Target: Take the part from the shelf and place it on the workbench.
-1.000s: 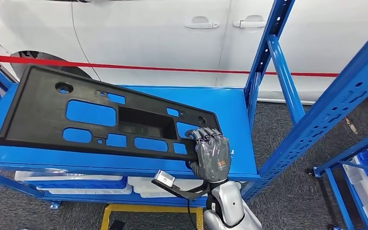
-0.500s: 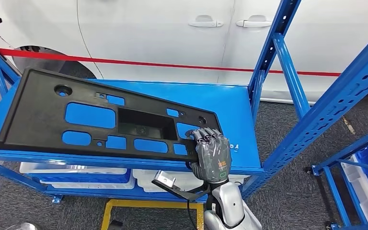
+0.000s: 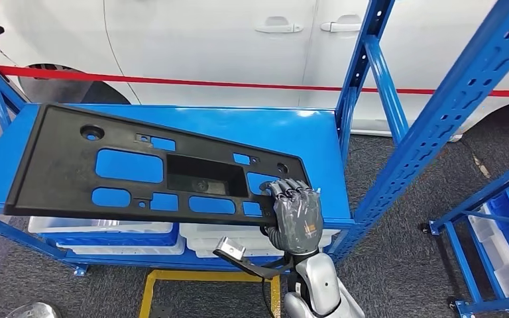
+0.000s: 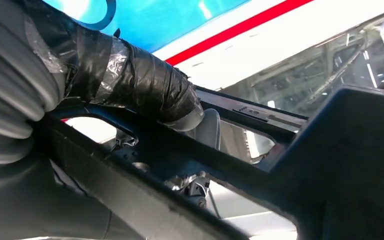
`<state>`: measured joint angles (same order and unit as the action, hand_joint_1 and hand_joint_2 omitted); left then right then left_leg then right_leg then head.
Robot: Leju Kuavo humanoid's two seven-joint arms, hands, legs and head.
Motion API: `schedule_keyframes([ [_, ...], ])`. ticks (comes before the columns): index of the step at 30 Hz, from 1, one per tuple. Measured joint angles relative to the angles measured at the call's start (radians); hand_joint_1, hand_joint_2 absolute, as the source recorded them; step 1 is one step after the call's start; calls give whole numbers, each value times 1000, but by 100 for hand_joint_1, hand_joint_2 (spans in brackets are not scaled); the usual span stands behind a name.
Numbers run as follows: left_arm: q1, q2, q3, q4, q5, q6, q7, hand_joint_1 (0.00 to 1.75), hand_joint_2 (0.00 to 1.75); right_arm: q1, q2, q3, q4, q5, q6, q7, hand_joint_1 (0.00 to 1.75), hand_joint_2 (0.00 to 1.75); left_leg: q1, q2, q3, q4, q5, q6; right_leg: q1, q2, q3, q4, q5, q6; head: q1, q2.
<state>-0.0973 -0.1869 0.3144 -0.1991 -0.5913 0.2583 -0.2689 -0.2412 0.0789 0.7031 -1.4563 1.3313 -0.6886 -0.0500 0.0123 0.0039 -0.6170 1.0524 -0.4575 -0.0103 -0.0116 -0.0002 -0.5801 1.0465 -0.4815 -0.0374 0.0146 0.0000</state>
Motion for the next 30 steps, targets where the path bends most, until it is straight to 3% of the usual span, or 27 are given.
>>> schedule_keyframes([
  [3, 0, 0, 0, 0, 0, 0, 0, 0, 175, 0, 0, 0, 0, 0, 0, 0, 171, 175, 3, 0, -61, 159, -105, -13, -1, -3, -16, -2, 14, -12, 0, 0],
  [5, 1, 0, 1, 0, 0, 0, 0, 0, 175, 1, 0, 0, 0, 0, 0, 1, 171, 175, 4, 0, -88, 249, -141, -16, 1, -4, -31, 1, 23, -12, 0, 0],
  [6, 2, 0, 1, 0, 0, 0, 0, 0, 175, 2, 0, 0, 0, 0, 0, 1, 171, 175, 4, 0, -77, 247, -134, -15, 2, -3, -37, 3, 26, -11, 0, 0],
  [7, 2, 0, 1, 0, 0, 0, 0, 0, 175, 2, 0, 0, 0, 0, 0, 1, 171, 175, 4, 0, -43, 198, -108, -12, 3, -3, -41, 5, 29, -10, 0, 0],
  [9, 0, 0, 1, 0, 0, 0, 0, 0, 175, 3, 0, 0, -1, 0, 0, 1, 171, 175, 1, 0, 46, 49, -59, -1, 4, -2, -45, 7, 34, -4, 0, 0],
  [11, -1, 0, 1, 0, 0, 0, 0, 0, 175, 2, 0, -1, -2, 0, 0, 2, 171, 175, -5, -1, 88, -35, -41, 8, 6, -3, -48, 6, 41, 6, 0, 0],
  [13, 0, 0, 1, 0, 0, 1, 0, 0, 175, 2, 1, -1, -3, 0, 0, 2, 171, 175, -9, -1, 84, -43, -34, 17, 6, -3, -49, 2, 50, 20, 0, 0],
  [15, 1, 0, 1, 0, 0, 1, 1, 0, 175, 2, 0, -2, -3, 0, 0, 2, 171, 175, -4, 2, 83, -53, -18, 31, 5, -3, -54, 12, 39, 31, 0, 0],
  [17, -1, 0, 1, 0, 0, 1, 1, 0, 175, 2, 0, -2, -3, 0, 0, 2, 171, 175, 0, 5, 76, -60, -3, 44, 4, -1, -82, 86, -21, 39, 1, 0],
  [19, -1, 0, 1, 0, 0, 1, 1, 0, 175, 4, -1, -2, -3, 0, 0, 2, 171, 175, -1, 5, 59, -57, 6, 48, 4, 0, -128, 210, -94, 45, 1, 0],
  [20, 0, 0, 1, 0, 0, 1, 1, 0, 175, 5, -2, -2, -3, 0, 0, 2, 171, 175, -2, 6, 51, -53, 9, 48, 3, 0, -142, 255, -112, 47, 1, 0],
  [21, 0, 0, 1, 0, 0, 1, 1, 0, 175, 5, -3, -2, -3, 0, 0, 2, 171, 175, -2, 5, 44, -49, 11, 47, 3, -1, -138, 265, -111, 48, 1, 0],
  [22, 1, 0, 1, 0, 0, 1, 1, 0, 175, 6, -4, -2, -3, 0, 0, 2, 171, 175, -2, 5, 37, -44, 13, 46, 1, -1, -114, 235, -93, 48, 1, 0],
  [25, 1, -2, 1, 0, 0, 1, 1, 0, 175, 6, -5, -3, -4, -1, 0, 3, 171, 175, -4, 4, 20, -24, 14, 37, 1, 0, -5, 53, -30, 38, 1, 0],
  [26, 0, -2, 1, 0, -1, 1, 1, 0, 175, 6, -5, -3, -4, -1, -1, 2, 171, 175, -6, 4, 16, -20, 15, 32, 3, 0, 9, 22, -23, 33, 1, 0],
  [30, 1, -2, 2, 0, -8, 2, 2, 0, 175, 8, -5, -3, -7, -3, -1, 0, 171, 175, -3, 3, 5, -13, 15, 5, 5, 0, 1, 7, -6, 6, 0, 0],
])
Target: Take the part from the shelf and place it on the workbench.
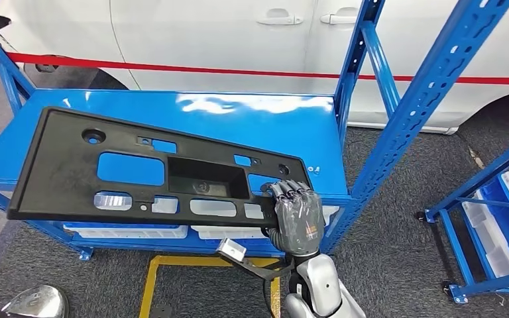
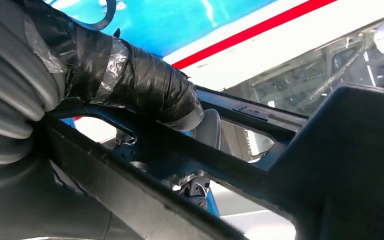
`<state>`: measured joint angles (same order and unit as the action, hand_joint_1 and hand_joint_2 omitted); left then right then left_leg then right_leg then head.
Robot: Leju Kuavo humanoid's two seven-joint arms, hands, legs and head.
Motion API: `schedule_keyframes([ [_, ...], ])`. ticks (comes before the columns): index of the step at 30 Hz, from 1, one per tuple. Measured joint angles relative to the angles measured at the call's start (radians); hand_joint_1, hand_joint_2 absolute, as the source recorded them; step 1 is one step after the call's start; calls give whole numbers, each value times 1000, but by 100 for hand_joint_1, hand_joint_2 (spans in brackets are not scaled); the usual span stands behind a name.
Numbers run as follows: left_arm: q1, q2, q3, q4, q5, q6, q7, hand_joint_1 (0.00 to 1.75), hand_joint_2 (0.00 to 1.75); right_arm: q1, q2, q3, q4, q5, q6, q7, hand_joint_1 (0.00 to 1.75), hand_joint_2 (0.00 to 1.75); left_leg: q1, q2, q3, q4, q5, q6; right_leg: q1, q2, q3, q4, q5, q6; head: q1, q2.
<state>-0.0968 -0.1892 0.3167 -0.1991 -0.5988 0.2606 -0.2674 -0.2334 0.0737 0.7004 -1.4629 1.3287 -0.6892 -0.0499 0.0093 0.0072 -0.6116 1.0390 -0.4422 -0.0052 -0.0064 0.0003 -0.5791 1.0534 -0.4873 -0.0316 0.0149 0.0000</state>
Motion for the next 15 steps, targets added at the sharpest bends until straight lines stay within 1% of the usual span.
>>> schedule_keyframes([
  [1, 0, 0, 1, 0, -1, 0, 0, 0, 175, 0, 0, 0, -1, 0, 0, -1, 171, 175, 1, 0, -9, 22, -20, -6, -2, -1, -3, -4, 7, -8, 0, 0],
  [2, 0, 0, 1, 0, -2, 1, 0, 0, 175, 0, 0, 0, -2, 0, 0, -1, 171, 175, 3, -1, -26, 64, -53, -11, -4, -3, -8, -6, 13, -14, 0, 0],
  [4, 1, 0, 3, 0, -3, 1, 1, 0, 175, 1, 0, 0, -3, -1, 0, -2, 171, 175, 4, -1, -71, 188, -128, -20, -3, -4, -23, -6, 23, -20, -1, 0],
  [5, 2, 0, 3, 0, -3, 1, 1, 0, 175, 2, 0, 0, -4, -1, 0, -2, 171, 175, 5, -1, -87, 238, -151, -22, -3, -4, -31, -5, 28, -20, -1, 0],
  [6, 3, 0, 4, 0, -4, 1, 2, 0, 175, 2, 0, 0, -4, -1, 0, -2, 171, 175, 5, -1, -86, 257, -156, -23, -2, -4, -38, -4, 33, -20, -1, 0],
  [7, 3, 0, 4, 0, -5, 1, 2, 0, 175, 3, 0, 0, -4, -2, 0, -3, 171, 175, 5, -1, -66, 236, -142, -21, -2, -4, -44, -2, 37, -18, -1, 0],
  [8, 3, 0, 4, 0, -6, 1, 3, 0, 175, 3, 0, 0, -4, -2, 0, -5, 171, 175, 4, -1, -27, 179, -117, -18, -2, -3, -49, -1, 41, -17, -1, 0],
  [9, 2, 0, 4, 0, -7, 0, 3, 0, 175, 3, 0, 0, -4, -2, 0, -6, 171, 175, 4, -1, 19, 103, -94, -12, -1, -3, -52, -1, 45, -14, -1, 0],
  [10, 1, 1, 4, 0, -8, -1, 3, 0, 175, 3, 0, 0, -5, -2, 0, -8, 171, 175, 1, -2, 57, 37, -75, -6, 0, -3, -54, -1, 49, -10, 0, 0],
  [11, 0, 1, 4, 0, -9, -1, 3, 0, 175, 3, 1, -1, -5, -2, 0, -9, 171, 175, -2, -2, 82, -9, -65, -1, 0, -3, -56, -1, 53, -5, -1, 0],
  [12, -1, 1, 4, 0, -10, -2, 3, 0, 175, 3, 1, -2, -6, -2, 0, -10, 171, 175, -5, -2, 90, -29, -63, 5, 1, -4, -56, -2, 57, 1, 0, 0],
  [13, -1, 1, 4, 0, -10, -2, 3, 0, 175, 3, 1, -3, -6, -2, 0, -10, 171, 175, -8, -2, 88, -30, -58, 9, 1, -4, -56, -5, 62, 8, 0, 0],
  [14, 0, 1, 4, 0, -11, -3, 4, 0, 175, 3, 2, -4, -7, 0, 0, -11, 171, 175, -6, -2, 86, -34, -51, 15, 1, -4, -56, -8, 67, 15, 0, 0],
  [15, 0, 1, 4, 0, -12, -3, 4, 0, 175, 3, 2, -5, -7, 2, 0, -11, 171, 175, -4, -1, 86, -41, -42, 21, 2, -3, -57, -7, 67, 21, 0, 0],
])
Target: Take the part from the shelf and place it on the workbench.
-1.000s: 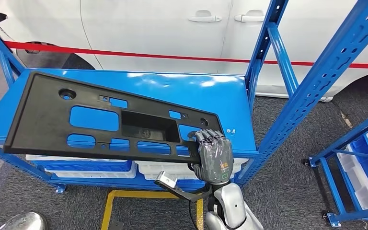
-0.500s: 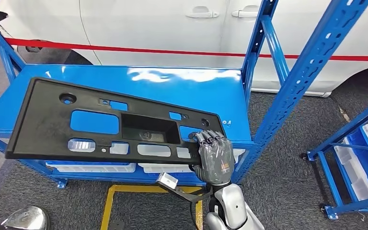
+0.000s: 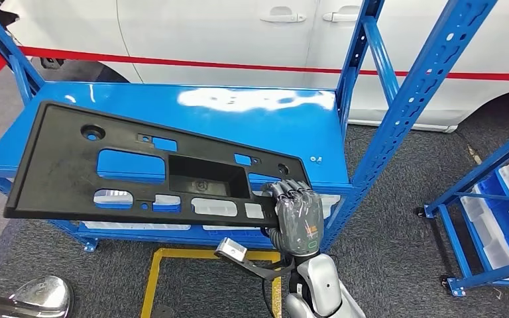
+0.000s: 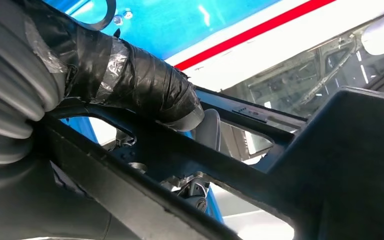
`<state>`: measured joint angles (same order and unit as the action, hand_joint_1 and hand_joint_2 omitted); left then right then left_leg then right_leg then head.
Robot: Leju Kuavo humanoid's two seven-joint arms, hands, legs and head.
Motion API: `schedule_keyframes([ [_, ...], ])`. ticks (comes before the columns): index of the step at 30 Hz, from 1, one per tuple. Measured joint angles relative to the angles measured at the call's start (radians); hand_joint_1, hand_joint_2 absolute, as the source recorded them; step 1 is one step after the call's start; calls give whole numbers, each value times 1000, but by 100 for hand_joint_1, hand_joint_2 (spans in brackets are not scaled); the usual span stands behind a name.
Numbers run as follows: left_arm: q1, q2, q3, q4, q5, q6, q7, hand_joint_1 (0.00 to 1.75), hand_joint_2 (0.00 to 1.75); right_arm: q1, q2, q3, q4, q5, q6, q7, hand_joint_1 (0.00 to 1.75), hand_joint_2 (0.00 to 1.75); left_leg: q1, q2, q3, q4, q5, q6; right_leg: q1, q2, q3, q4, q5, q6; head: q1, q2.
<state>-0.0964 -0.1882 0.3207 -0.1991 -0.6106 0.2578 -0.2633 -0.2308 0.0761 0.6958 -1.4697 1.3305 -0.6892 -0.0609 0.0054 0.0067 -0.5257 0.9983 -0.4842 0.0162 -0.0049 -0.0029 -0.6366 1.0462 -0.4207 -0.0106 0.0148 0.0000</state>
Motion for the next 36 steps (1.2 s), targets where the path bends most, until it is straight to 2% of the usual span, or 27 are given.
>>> schedule_keyframes([
  [1, 0, 0, 0, 0, -1, 0, 0, 0, 175, 0, 0, -1, 0, 2, 0, 0, 171, 175, 3, 2, -1, -7, 11, 8, 1, 1, -6, 12, -14, 5, 0, 0],
  [2, -1, 0, 0, 0, -2, 0, 0, 0, 175, -1, 0, -3, 0, 4, 0, 0, 171, 175, 5, 3, -5, -14, 21, 15, 1, 2, -19, 44, -43, 9, 1, 0],
  [4, -3, -1, 0, 0, -5, 0, 0, 0, 175, 0, 0, -5, 0, 7, 0, 0, 171, 175, 5, 5, -20, -13, 34, 22, -1, 3, -63, 161, -125, 13, 1, 0],
  [5, -3, -1, 0, 0, -7, 0, 1, 0, 175, 1, 0, -6, 0, 9, 0, 1, 171, 175, 5, 5, -30, -9, 38, 22, -2, 3, -81, 220, -155, 15, 0, 0],
  [6, -2, -1, 0, 0, -7, 0, 1, 0, 175, 2, 0, -7, 1, 11, 0, 1, 171, 175, 5, 5, -41, -4, 41, 21, -2, 3, -87, 254, -169, 16, 0, 0],
  [7, -1, -1, 0, 0, -8, 0, 1, 0, 175, 3, 0, -8, 1, 11, 0, 1, 171, 175, 5, 5, -50, 1, 44, 20, -3, 3, -76, 253, -164, 16, 0, 0],
  [8, -1, -1, 0, 0, -8, 0, 2, 0, 175, 3, 0, -9, 2, 12, 0, 2, 171, 175, 5, 4, -58, 8, 45, 19, -4, 2, -44, 213, -144, 16, 0, 0],
  [10, -1, -2, 0, 0, -8, 0, 2, 0, 175, 2, 0, -11, 3, 10, 0, 3, 171, 175, 4, 4, -71, 22, 47, 14, -5, 3, 37, 86, -104, 11, 0, 0],
  [11, -1, -2, 0, 0, -8, 0, 2, 0, 175, 1, 1, -12, 3, 9, 0, 4, 171, 175, 2, 3, -77, 29, 48, 10, -4, 3, 63, 39, -91, 8, 0, 0],
  [12, -1, -2, 0, 0, -9, 0, 2, 0, 175, 1, 1, -12, 3, 7, 0, 4, 171, 175, 1, 3, -81, 34, 50, 4, -2, 4, 73, 16, -87, 4, 0, 0],
  [15, -1, -1, 2, 0, -9, 1, 2, 0, 175, 1, 2, -13, 3, 5, 0, 5, 171, 175, 1, 2, -89, 36, 58, -16, 1, 6, 63, 10, -72, -13, 0, 0],
  [16, -1, -1, 2, 0, -10, 2, 2, 0, 175, 1, 3, -13, 3, 4, 0, 5, 171, 175, 3, 2, -94, 43, 48, -23, -1, 5, 59, 7, -65, -21, 0, 0],
  [17, -1, -1, 3, 0, -10, 2, 2, 0, 175, 1, 4, -13, 3, 4, 0, 5, 171, 175, 4, 1, -105, 66, 25, -29, -3, 4, 54, 3, -58, -29, 0, 0],
  [18, -1, -1, 4, 0, -10, 2, 2, 0, 175, 0, 6, -13, 3, 4, 0, 5, 171, 175, 6, 1, -122, 109, -10, -34, -4, 3, 48, 2, -51, -34, -1, 0],
  [20, -1, -1, 7, 0, -10, 3, 2, 0, 175, 1, 7, -13, 3, 3, 0, 5, 171, 175, 7, 1, -163, 231, -87, -42, -3, 1, 32, 2, -39, -39, -1, 0],
  [21, -1, -1, 9, 0, -10, 3, 2, 0, 175, 2, 7, -13, 3, 3, 0, 4, 171, 175, 8, 1, -175, 278, -109, -44, -2, 1, 23, 3, -33, -39, -1, 0],
  [22, 0, -1, 10, 0, -10, 3, 3, 0, 175, 2, 7, -13, 3, 2, 0, 4, 171, 175, 8, 1, -172, 296, -114, -44, -2, 1, 14, 5, -28, -38, -1, 0],
  [23, 0, -1, 11, 0, -11, 3, 3, 0, 175, 2, 7, -13, 3, 1, 0, 4, 171, 175, 8, 1, -148, 273, -101, -43, -1, 1, 6, 6, -22, -37, -1, 0],
  [26, -4, -1, 15, 0, -12, 3, 3, 0, 175, 2, 10, -15, 2, -4, 0, 2, 171, 175, 3, 0, -22, 74, -38, -27, 0, 2, -8, 7, -6, -28, -1, 0],
  [27, -5, -1, 16, 0, -12, 4, 3, 0, 175, 2, 12, -16, 1, -6, 0, 1, 171, 175, 0, -1, 1, 31, -28, -21, 1, 2, -10, 6, -1, -22, -1, 0],
  [29, -6, -1, 17, 0, -14, 3, 3, 0, 175, 2, 14, -18, 0, -11, 0, 1, 171, 175, -6, -1, 5, 11, -19, -10, 1, 1, -12, 2, 10, -9, -1, 0],
  [31, -4, -1, 18, 0, -15, 3, 3, 0, 175, 2, 15, -20, 0, -17, 0, -1, 171, 175, -1, 1, 2, 2, -1, 3, 1, 1, -15, 3, 10, 2, 0, 0],
  [32, -5, -1, 18, 0, -14, 2, 3, 0, 175, 2, 15, -22, 0, -21, 0, -3, 171, 175, 2, 3, -2, -4, 10, 11, 1, 2, -22, 20, -8, 7, 0, 0],
  [33, -5, -1, 19, 0, -14, 1, 3, 0, 175, 2, 15, -24, 0, -26, 0, -6, 171, 175, 4, 5, -8, -8, 21, 18, 1, 3, -36, 56, -41, 10, 0, 0],
  [35, -7, -2, 19, 0, -15, 0, 2, 0, 175, 4, 15, -27, 0, -40, 0, -14, 171, 175, 3, 6, -27, -7, 35, 24, -1, 3, -77, 177, -127, 15, 1, 0],
  [36, -6, -2, 19, 0, -15, -1, 2, 0, 175, 5, 15, -27, 0, -47, 0, -18, 171, 175, 3, 6, -38, -4, 41, 24, -1, 3, -92, 233, -157, 17, 0, 0],
])
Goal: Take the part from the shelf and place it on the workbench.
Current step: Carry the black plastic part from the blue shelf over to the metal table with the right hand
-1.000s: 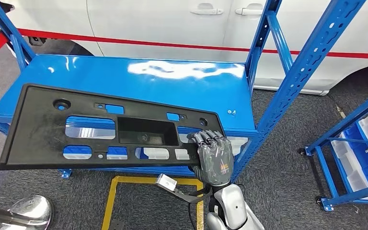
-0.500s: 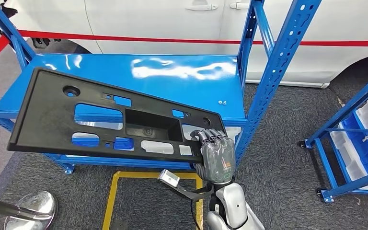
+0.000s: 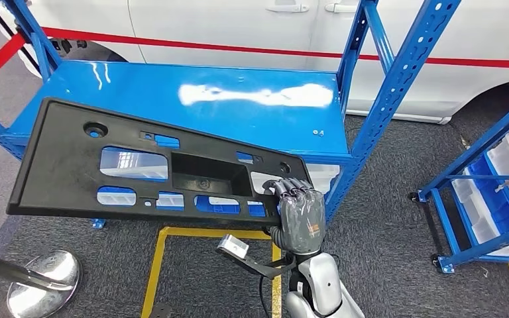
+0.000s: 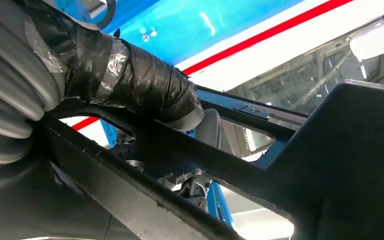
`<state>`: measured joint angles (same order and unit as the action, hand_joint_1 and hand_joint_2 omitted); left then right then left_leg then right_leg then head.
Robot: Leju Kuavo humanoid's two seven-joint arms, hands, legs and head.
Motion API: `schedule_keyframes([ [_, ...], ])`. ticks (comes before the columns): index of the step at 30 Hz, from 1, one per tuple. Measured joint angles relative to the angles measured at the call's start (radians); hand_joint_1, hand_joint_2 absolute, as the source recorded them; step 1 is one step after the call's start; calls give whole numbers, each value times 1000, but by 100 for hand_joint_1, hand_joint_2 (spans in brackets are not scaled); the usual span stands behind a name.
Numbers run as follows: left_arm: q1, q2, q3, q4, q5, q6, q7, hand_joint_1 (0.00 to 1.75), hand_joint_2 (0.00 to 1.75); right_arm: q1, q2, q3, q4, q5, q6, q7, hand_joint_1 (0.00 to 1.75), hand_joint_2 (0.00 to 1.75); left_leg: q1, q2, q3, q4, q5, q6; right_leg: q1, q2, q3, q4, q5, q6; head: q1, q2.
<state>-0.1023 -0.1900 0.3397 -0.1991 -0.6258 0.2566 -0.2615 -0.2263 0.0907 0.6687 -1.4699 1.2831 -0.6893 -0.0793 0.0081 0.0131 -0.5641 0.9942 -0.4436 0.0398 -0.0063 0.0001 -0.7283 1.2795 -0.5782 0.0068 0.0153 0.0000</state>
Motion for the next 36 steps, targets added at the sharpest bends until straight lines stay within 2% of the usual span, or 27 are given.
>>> schedule_keyframes([
  [1, 1, 0, 0, 0, 0, 0, 0, 0, 175, 1, 0, -1, 0, -5, 0, -3, 171, 175, 0, 0, -11, 3, 5, -1, 0, 0, -1, 29, -13, 2, 0, 0],
  [2, 2, 0, 0, 0, -1, 0, 0, 0, 175, 1, 0, -2, 0, -8, 0, -4, 171, 175, 0, 0, -21, 8, 10, -2, -1, 0, 16, 22, -7, 2, 0, 0],
  [3, 2, 0, 0, 0, -1, 0, 0, 0, 175, 1, 0, -2, 0, -11, 0, -4, 171, 175, 0, 0, -30, 13, 13, -4, -1, -1, 54, -26, 14, 1, 0, 0],
  [5, 2, -1, 1, 0, -2, 0, 0, 0, 175, 0, 0, -3, 0, -18, 0, -6, 171, 175, -2, -1, -44, 26, 16, -10, 1, -1, 140, -160, 54, -6, 0, 0],
  [6, 2, -1, 1, 0, -2, 0, 0, 0, 175, -1, 0, -3, 0, -22, 0, -7, 171, 175, -3, -1, -49, 31, 18, -14, 3, 0, 166, -206, 65, -10, 0, 0],
  [7, 2, -1, 1, 0, -3, 0, 0, 0, 175, -1, 0, -3, 0, -24, 0, -9, 171, 175, -5, -1, -53, 35, 21, -19, 4, 0, 175, -228, 68, -14, 0, 0],
  [9, 2, -1, 1, 0, -3, 0, 0, 0, 175, -1, 0, -3, 0, -26, 0, -14, 171, 175, -5, -2, -58, 35, 29, -32, 5, 1, 170, -231, 77, -24, 0, 0],
  [11, 2, -1, 2, 0, -4, 0, 0, 0, 175, -1, 0, -3, 0, -29, 0, -18, 171, 175, -3, -4, -66, 50, 14, -44, 1, -1, 165, -237, 91, -38, -1, 0],
  [13, 3, -1, 2, 0, -5, 0, 0, 0, 175, -1, 2, -3, 0, -35, 0, -21, 171, 175, 2, -6, -97, 128, -50, -56, -3, -4, 154, -242, 105, -49, -1, 0],
  [15, 3, -1, 2, 0, -8, 0, 0, 0, 175, -1, 3, -4, 0, -44, 0, -26, 171, 175, 6, -6, -139, 253, -123, -65, -3, -4, 136, -242, 117, -52, -2, 0],
  [16, 3, -1, 2, 0, -10, 0, 0, 0, 175, 0, 3, -4, 0, -47, 0, -28, 171, 175, 7, -6, -147, 293, -140, -68, -3, -5, 127, -241, 123, -52, -2, 0],
  [17, 4, -1, 2, 0, -11, 0, 0, 0, 175, 0, 3, -4, 0, -49, 0, -30, 171, 175, 8, -6, -137, 297, -138, -69, -3, -4, 119, -240, 129, -50, -2, 0],
  [18, 4, -1, 2, 0, -12, 0, 0, 0, 175, 0, 3, -4, 0, -50, 0, -32, 171, 175, 9, -6, -107, 260, -120, -69, -3, -4, 112, -239, 135, -48, -2, 0],
  [20, 2, -1, 2, 0, -12, 0, 0, 0, 175, 0, 3, -4, 0, -55, 0, -34, 171, 175, 10, -7, -14, 116, -74, -65, -3, -3, 103, -236, 143, -40, -2, 0],
  [21, 1, -1, 3, 0, -12, 0, 0, 0, 175, 0, 3, -4, 0, -59, 0, -34, 171, 175, 8, -8, 20, 59, -60, -60, -2, -3, 100, -235, 147, -35, -2, 0],
  [22, 0, -1, 3, 0, -12, 0, 0, 0, 175, -1, 3, -4, 0, -64, 0, -34, 171, 175, 6, -9, 37, 26, -53, -55, -1, -3, 97, -235, 152, -29, -2, 0],
  [25, 2, -1, 4, 0, -13, 0, -1, 0, 175, -1, 3, -5, 0, -91, 0, -37, 171, 175, 3, -9, 32, 15, -39, -35, 0, -3, 92, -237, 164, -9, -1, 0],
  [26, 2, -2, 4, 0, -13, 0, -1, 0, 175, -1, 2, -6, 0, -101, 0, -37, 171, 175, 4, -7, 28, 11, -31, -27, 0, -2, 87, -230, 156, -4, -1, 0],
  [27, 2, -2, 5, 0, -13, 0, -1, 0, 175, -2, 2, -6, 0, -111, 1, -37, 171, 175, 6, -5, 23, 7, -22, -18, 0, -1, 77, -206, 133, 0, -1, 0],
  [28, 1, -2, 5, 0, -13, 0, -1, 0, 175, -2, 1, -6, 0, -119, 2, -37, 171, 175, 7, -3, 16, 5, -14, -10, -1, -1, 59, -161, 96, 2, 0, 0],
  [30, 1, -2, 7, 0, -13, 1, -2, 0, 175, -2, -1, -6, 1, -133, 5, -37, 171, 175, 3, -2, -3, 6, -2, -3, 0, 0, 13, -33, 15, 4, 0, 0],
  [31, 3, -2, 8, 0, -13, 2, -3, 0, 175, -1, -3, -6, 1, -139, 7, -37, 171, 175, 1, -2, -13, 9, 3, -3, 0, 0, 0, 17, -7, 4, 0, 0],
  [32, 4, -2, 10, 0, -13, 2, -4, 0, 175, -1, -5, -6, 2, -145, 9, -37, 171, 175, 0, -2, -22, 12, 7, -3, 0, 0, 3, 35, -11, 3, 0, 0],
  [33, 6, -2, 12, 0, -12, 2, -6, 0, 175, -1, -6, -6, 2, -149, 11, -37, 171, 175, -2, -2, -30, 16, 10, -4, 0, 0, 26, 12, 3, 0, 0, 0],
  [36, 8, -4, 16, 0, -12, 2, -9, 0, 175, -2, -8, -6, 1, -157, 11, -38, 171, 175, -6, -3, -46, 28, 17, -9, 7, -1, 150, -180, 65, -20, 0, 0],
])
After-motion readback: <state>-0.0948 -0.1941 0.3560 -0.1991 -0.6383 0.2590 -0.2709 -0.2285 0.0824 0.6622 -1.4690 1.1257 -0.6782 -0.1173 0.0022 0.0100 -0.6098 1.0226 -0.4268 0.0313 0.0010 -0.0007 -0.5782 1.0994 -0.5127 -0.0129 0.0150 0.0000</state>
